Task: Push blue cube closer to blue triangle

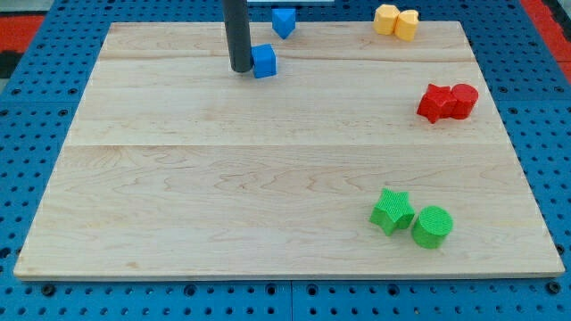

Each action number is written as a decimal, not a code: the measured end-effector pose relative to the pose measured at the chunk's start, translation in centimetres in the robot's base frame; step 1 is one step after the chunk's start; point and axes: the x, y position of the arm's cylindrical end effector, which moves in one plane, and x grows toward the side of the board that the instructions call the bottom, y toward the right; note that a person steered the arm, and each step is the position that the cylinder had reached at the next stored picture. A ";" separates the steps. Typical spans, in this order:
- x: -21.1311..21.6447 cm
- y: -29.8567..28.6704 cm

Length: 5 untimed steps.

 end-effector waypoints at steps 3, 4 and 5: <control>4.3 2.4; 2.2 3.7; -0.9 3.7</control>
